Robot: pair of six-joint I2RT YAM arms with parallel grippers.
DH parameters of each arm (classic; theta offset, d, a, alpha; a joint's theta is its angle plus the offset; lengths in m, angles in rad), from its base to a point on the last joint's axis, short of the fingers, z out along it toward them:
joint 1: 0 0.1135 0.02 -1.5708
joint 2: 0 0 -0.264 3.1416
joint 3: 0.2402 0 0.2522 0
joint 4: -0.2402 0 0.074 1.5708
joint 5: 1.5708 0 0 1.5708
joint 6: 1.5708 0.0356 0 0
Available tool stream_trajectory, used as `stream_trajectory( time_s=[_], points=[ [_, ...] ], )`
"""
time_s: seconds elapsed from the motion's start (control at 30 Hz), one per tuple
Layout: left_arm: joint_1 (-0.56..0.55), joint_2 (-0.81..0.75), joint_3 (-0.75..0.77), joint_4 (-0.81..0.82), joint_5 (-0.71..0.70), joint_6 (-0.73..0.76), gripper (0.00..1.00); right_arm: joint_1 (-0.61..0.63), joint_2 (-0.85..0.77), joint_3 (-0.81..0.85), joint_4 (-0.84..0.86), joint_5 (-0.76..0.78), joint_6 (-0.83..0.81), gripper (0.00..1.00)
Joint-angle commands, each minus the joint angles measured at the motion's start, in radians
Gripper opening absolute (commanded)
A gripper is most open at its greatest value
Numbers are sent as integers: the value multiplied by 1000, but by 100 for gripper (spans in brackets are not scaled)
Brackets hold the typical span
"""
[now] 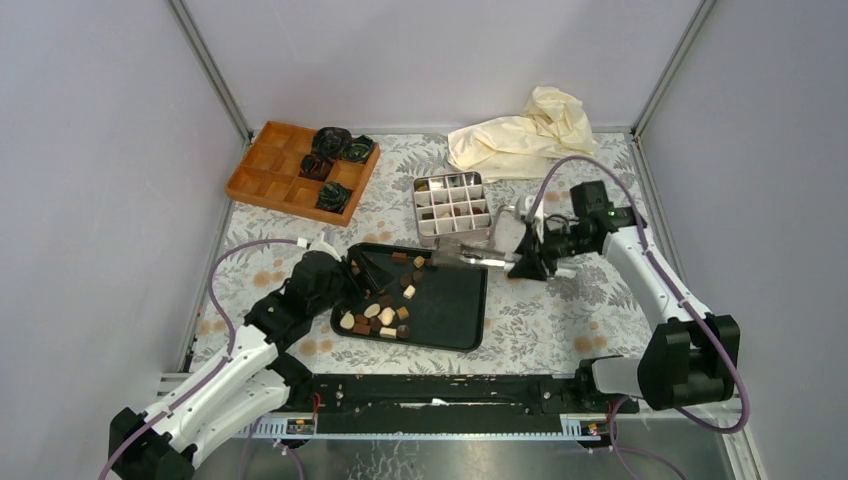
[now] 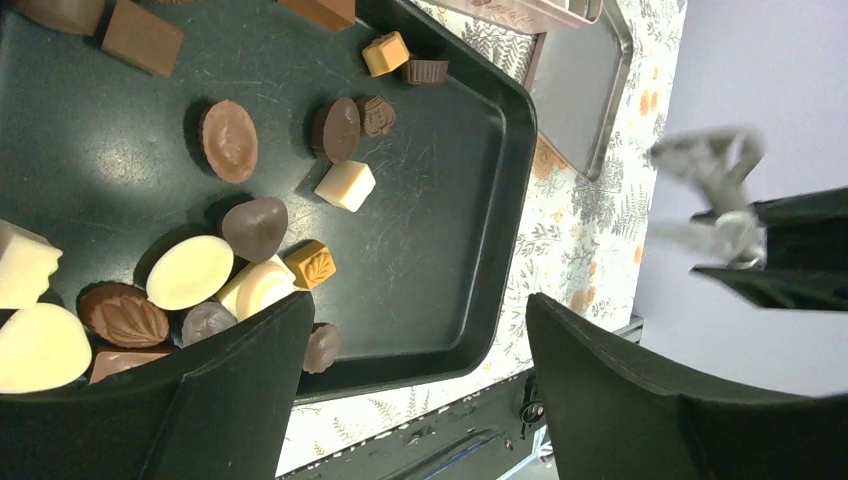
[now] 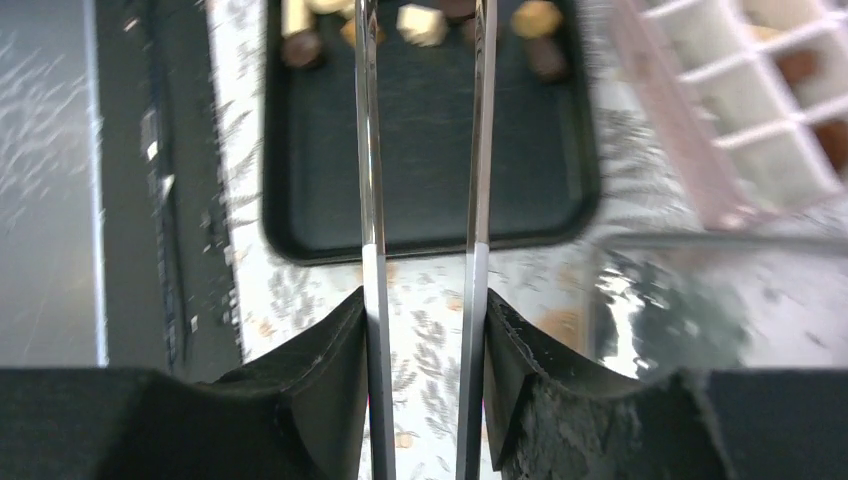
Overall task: Pack the chocolate
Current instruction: Pick up the fake chocolate from the plate.
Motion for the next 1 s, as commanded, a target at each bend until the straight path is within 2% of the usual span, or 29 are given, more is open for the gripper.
stream_trajectory(
  time_s=[0.0, 0.1, 0.3, 0.47, 0.77, 0.97],
  points=[
    [5, 8, 35, -28, -19, 48, 84, 104, -31, -55, -166, -107, -331, 46],
    [4, 23, 42, -21, 2, 52, 83, 161, -49, -109, -108, -78, -313, 45],
    [5, -16, -8, -24, 26, 12, 82, 262, -95, -220, 92, 56, -159, 44],
    [6, -65, -57, 10, 17, -24, 82, 277, -98, -243, 149, 92, -97, 43],
    [6, -20, -63, 68, 41, -41, 82, 283, -128, -289, 204, 116, -35, 43],
    [3, -68, -98, 70, 36, -71, 82, 284, -138, -303, 226, 129, -11, 42]
  ],
)
